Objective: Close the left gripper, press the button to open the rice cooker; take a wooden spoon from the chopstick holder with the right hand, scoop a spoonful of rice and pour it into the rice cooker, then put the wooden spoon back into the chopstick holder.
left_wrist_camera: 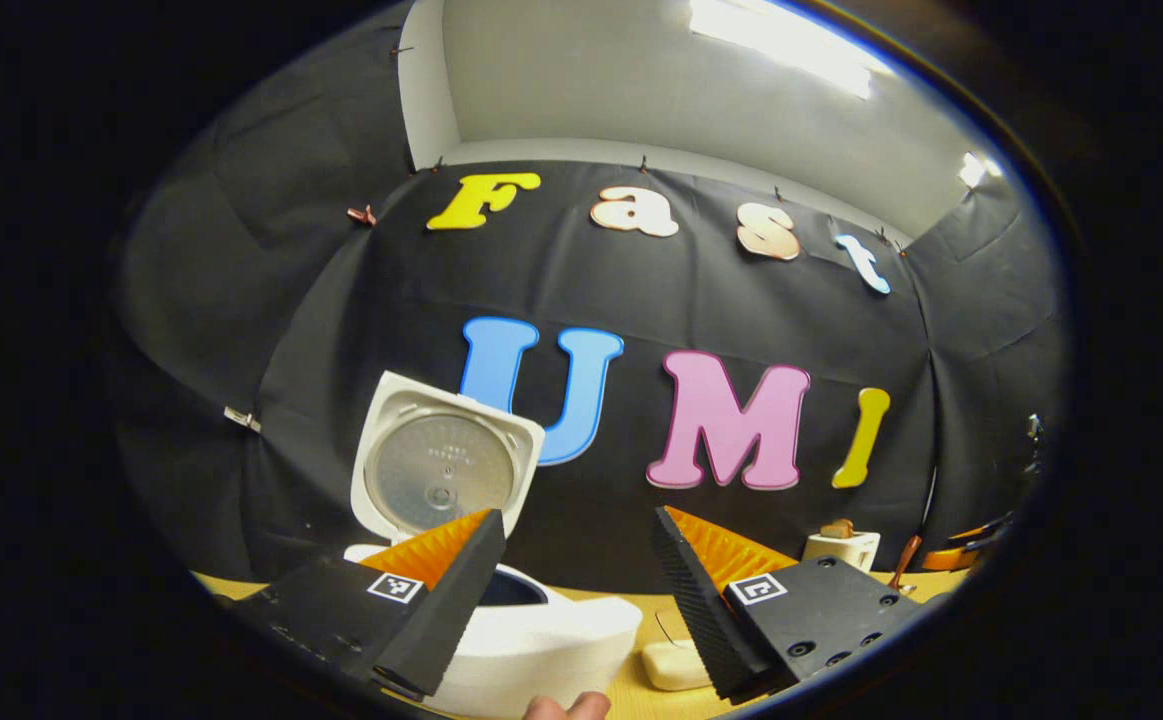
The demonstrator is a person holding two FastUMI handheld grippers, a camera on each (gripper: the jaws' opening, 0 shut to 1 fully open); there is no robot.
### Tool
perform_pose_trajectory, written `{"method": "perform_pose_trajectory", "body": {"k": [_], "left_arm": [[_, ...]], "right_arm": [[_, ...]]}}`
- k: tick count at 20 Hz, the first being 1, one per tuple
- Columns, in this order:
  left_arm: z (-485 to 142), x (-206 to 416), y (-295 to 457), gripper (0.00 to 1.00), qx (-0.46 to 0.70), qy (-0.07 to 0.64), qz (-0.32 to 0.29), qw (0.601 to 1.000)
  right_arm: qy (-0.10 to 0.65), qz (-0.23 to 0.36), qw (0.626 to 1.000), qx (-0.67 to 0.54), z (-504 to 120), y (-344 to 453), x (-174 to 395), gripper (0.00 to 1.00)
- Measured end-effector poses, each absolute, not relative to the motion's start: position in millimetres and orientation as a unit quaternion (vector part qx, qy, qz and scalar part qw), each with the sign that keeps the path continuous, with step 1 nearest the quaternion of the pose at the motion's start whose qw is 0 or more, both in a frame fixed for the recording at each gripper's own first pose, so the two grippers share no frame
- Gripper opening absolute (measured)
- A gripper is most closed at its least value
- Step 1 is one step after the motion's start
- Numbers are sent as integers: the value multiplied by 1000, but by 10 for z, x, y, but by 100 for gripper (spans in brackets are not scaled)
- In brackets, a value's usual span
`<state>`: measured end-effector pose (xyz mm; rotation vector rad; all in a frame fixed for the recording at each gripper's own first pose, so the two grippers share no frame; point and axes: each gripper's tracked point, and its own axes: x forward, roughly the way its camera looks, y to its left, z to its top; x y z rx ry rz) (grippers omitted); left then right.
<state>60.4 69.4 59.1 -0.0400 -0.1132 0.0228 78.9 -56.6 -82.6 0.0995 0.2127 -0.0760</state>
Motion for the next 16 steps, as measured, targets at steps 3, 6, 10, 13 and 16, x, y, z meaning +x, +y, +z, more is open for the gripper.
{"method": "perform_pose_trajectory", "body": {"k": [3, 6, 10, 13, 16], "left_arm": [[193, 503, 486, 95, -33, -1, -15, 999], [-176, 435, 363, 95, -27, 43, -37, 998], [-418, 408, 241, 95, -20, 68, -51, 996], [-386, 402, 245, 95, -36, 64, -53, 996], [-326, 400, 275, 95, -36, 55, -48, 997]], "right_arm": [[140, -50, 987, 60, -1024, -654, 1030, 96], [178, -55, 977, 99, -1242, -707, 1208, 96], [201, -41, 966, 155, -1413, -660, 1476, 88], [219, -36, 959, 175, -1524, -610, 1609, 72], [244, -39, 949, 193, -1558, -628, 1548, 30]]}}
